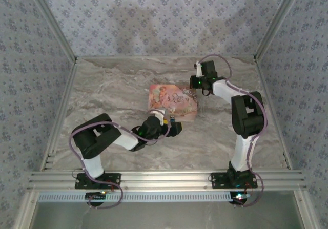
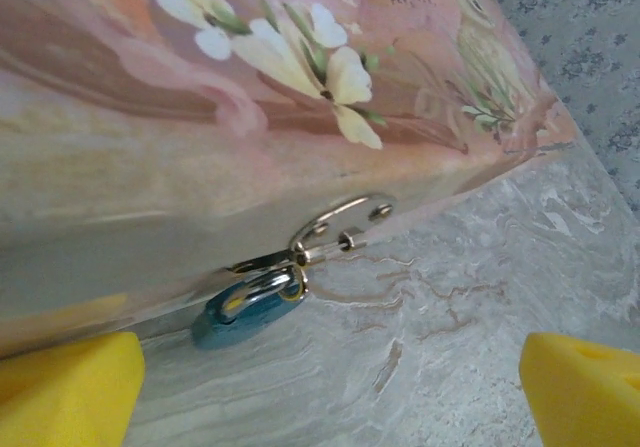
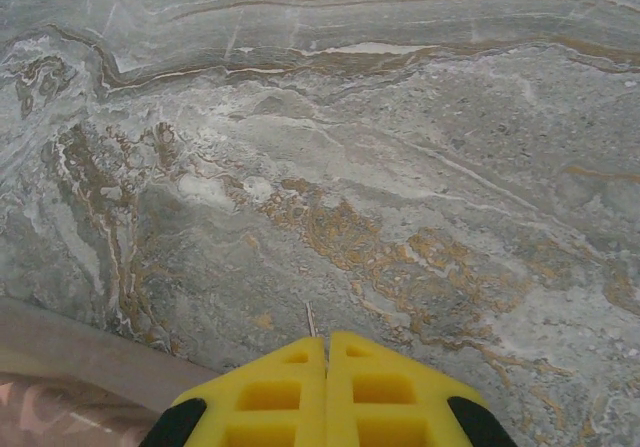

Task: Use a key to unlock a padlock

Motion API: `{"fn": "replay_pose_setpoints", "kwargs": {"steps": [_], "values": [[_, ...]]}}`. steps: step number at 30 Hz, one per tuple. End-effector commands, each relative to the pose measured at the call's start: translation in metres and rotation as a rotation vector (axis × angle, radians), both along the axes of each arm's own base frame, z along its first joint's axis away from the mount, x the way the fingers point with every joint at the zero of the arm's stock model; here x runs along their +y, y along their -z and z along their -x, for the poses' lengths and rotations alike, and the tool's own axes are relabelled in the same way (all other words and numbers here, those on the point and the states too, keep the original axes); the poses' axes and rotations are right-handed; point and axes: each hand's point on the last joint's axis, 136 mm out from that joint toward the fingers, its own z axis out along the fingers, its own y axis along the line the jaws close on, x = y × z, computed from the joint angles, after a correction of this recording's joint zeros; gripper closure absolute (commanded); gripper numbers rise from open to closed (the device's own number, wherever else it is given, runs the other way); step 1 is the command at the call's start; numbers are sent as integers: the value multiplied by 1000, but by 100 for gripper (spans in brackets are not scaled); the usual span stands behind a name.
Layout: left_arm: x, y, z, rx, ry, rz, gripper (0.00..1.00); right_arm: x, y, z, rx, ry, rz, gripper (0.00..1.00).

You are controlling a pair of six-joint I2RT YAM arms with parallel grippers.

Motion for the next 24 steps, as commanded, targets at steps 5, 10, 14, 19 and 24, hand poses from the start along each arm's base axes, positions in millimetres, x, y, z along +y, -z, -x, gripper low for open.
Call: {"fn": "replay_pose_setpoints", "kwargs": {"steps": [5,10,14,19,24], "values": [[-20,-19,3,-102,87,84,6,11,11,3,1,-42,1,100],[-22,-19,2,-156,93,115,7,11,15,6,7,-42,-6,100],[-24,-17,2,-177,107,94,7,13,15,8,4,-46,-3,100],[-28,-29,7,-243,160,125,11,14,16,11,6,-49,2,100],[-24,-38,15,-274,199,180,18,14,15,13,3,-50,10,100]]}}
